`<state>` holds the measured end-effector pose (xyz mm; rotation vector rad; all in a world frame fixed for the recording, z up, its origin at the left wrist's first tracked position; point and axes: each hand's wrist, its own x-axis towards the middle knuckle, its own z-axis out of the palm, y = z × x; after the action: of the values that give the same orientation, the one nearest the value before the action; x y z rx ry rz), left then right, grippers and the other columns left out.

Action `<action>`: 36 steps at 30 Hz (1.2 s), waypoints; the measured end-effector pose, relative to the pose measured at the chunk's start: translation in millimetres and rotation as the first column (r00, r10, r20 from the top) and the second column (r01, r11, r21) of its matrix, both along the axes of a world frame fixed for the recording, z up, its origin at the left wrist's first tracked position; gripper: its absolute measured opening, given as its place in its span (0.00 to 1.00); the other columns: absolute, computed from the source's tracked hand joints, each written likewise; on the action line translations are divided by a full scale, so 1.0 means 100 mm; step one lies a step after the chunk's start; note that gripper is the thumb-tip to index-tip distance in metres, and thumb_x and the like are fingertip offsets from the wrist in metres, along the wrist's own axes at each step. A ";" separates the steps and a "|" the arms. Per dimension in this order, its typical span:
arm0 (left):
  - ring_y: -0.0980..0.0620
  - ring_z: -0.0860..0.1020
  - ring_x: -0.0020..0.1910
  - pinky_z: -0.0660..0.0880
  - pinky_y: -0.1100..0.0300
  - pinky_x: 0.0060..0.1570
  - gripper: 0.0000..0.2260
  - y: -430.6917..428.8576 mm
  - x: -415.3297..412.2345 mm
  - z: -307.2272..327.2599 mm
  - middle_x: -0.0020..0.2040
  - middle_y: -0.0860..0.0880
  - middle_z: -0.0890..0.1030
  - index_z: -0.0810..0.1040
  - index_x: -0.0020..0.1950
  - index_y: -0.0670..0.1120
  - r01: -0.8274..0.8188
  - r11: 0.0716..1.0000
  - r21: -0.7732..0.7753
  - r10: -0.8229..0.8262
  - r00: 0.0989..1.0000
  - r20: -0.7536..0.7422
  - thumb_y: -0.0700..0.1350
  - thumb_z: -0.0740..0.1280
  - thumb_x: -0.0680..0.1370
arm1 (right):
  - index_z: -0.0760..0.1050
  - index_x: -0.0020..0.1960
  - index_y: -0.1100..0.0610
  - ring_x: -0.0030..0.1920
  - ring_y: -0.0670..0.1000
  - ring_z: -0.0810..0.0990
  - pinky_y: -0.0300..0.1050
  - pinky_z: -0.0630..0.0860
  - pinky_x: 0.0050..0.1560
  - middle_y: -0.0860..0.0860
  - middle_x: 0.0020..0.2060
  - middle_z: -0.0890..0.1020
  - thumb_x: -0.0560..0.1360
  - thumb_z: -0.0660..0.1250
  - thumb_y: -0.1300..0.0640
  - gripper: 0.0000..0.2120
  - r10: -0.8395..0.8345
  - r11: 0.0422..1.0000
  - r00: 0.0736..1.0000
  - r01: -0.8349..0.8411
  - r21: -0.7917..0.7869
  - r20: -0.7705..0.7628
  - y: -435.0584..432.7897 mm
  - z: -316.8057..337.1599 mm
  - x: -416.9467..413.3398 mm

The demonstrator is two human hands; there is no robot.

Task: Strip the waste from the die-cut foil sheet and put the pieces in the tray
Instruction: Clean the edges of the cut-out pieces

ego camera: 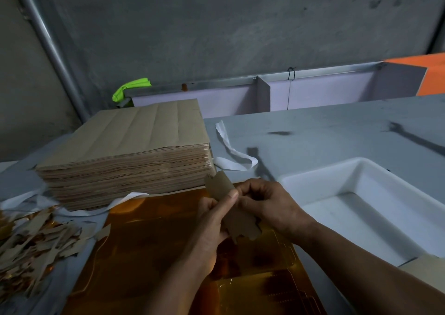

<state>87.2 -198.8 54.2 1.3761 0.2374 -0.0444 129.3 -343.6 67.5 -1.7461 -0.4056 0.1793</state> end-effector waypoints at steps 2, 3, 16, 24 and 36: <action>0.46 0.81 0.56 0.81 0.49 0.51 0.32 -0.01 -0.01 0.01 0.59 0.43 0.79 0.71 0.60 0.44 0.009 1.000 -0.008 -0.009 1.000 0.004 0.61 0.73 0.64 | 0.81 0.50 0.57 0.48 0.59 0.83 0.59 0.81 0.45 0.57 0.46 0.84 0.77 0.69 0.58 0.03 0.022 1.000 0.999 -0.021 -0.015 0.032 0.00 0.00 -0.01; 0.47 0.81 0.56 0.81 0.48 0.52 0.32 -0.01 0.00 0.00 0.59 0.43 0.79 0.71 0.60 0.44 0.006 1.000 -0.009 -0.006 1.000 0.006 0.61 0.74 0.64 | 0.81 0.50 0.58 0.47 0.58 0.83 0.59 0.82 0.46 0.58 0.46 0.84 0.77 0.69 0.59 0.03 0.029 0.999 0.998 -0.029 -0.018 0.048 0.01 0.00 -0.01; 0.43 0.83 0.50 0.81 0.47 0.44 0.27 0.00 0.05 0.00 0.56 0.36 0.82 0.78 0.60 0.39 0.069 0.985 -0.157 -0.070 0.998 -0.002 0.54 0.76 0.67 | 0.78 0.49 0.55 0.39 0.52 0.80 0.43 0.77 0.42 0.53 0.38 0.79 0.74 0.73 0.58 0.06 0.283 0.954 0.959 -0.280 0.104 -0.016 0.01 0.00 -0.04; 0.39 0.82 0.50 0.79 0.44 0.45 0.21 0.25 0.03 -0.07 0.52 0.38 0.83 0.83 0.57 0.44 0.291 0.862 -0.415 -0.280 0.956 0.090 0.51 0.75 0.67 | 0.77 0.54 0.55 0.45 0.57 0.85 0.52 0.82 0.41 0.55 0.47 0.83 0.78 0.68 0.52 0.09 0.037 0.994 0.983 -0.018 0.109 -0.178 0.04 0.02 -0.01; 0.38 0.76 0.58 0.71 0.42 0.60 0.29 0.23 -0.05 -0.09 0.61 0.35 0.74 0.73 0.70 0.40 0.527 0.557 -0.642 -0.569 0.805 0.167 0.50 0.73 0.72 | 0.76 0.54 0.63 0.26 0.46 0.76 0.46 0.74 0.39 0.51 0.29 0.79 0.79 0.67 0.57 0.09 0.058 0.990 0.954 -0.016 0.143 -0.294 -0.04 0.00 0.08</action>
<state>82.2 -175.8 45.1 0.6670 -0.1763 -0.6514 137.6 -347.8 67.7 -1.5441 -0.2246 0.4262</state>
